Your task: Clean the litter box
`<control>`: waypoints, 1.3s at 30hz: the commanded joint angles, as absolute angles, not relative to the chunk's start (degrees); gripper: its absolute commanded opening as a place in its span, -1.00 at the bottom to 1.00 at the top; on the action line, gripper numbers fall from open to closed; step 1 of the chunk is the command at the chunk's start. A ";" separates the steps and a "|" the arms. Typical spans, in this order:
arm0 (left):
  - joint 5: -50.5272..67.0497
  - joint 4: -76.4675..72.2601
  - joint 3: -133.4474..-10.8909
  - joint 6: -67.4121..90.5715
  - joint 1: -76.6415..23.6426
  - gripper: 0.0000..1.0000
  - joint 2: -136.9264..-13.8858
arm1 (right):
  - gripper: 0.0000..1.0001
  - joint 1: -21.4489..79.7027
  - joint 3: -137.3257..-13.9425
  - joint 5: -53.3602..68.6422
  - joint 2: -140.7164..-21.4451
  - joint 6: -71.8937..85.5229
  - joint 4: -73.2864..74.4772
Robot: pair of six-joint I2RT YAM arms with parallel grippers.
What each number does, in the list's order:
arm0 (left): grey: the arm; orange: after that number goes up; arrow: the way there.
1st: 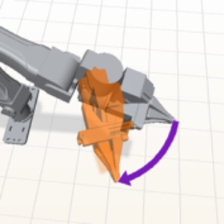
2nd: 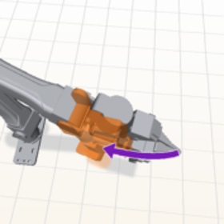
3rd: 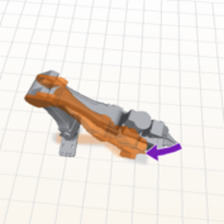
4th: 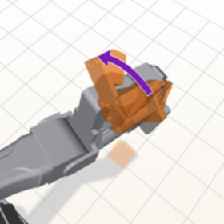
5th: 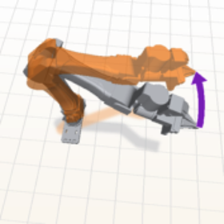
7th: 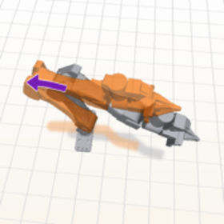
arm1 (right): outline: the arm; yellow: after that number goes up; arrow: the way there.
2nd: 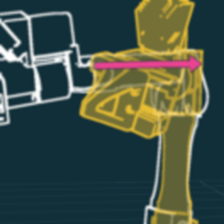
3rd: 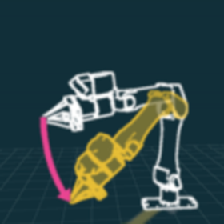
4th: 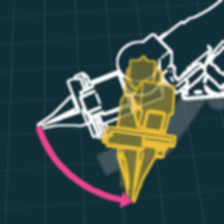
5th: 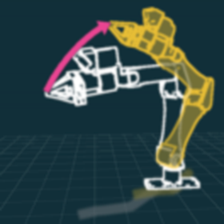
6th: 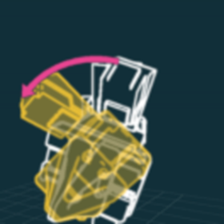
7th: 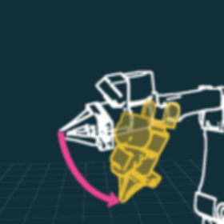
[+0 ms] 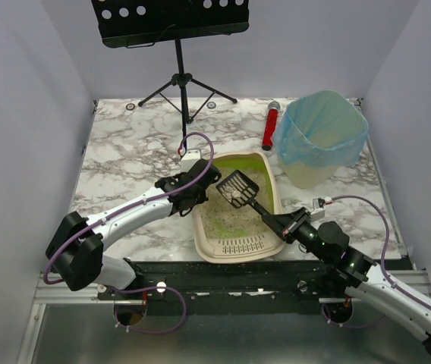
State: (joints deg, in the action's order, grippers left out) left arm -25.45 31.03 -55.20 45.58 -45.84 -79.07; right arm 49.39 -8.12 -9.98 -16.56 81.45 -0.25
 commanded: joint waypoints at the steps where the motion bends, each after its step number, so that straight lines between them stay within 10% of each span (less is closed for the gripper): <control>1: -20.04 27.07 -55.28 47.55 -46.23 -1.00 -77.78 | -0.99 49.31 -10.34 -12.21 -15.64 79.22 -1.24; 39: -20.74 26.98 -54.67 47.46 -46.14 -1.00 -76.11 | -0.99 49.39 -19.23 -16.26 -22.31 76.20 9.04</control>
State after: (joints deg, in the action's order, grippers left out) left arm -25.43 30.94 -54.92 45.04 -45.84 -78.74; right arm 49.39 -12.45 -12.73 -20.80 78.98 7.09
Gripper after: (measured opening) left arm 0.215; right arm 0.177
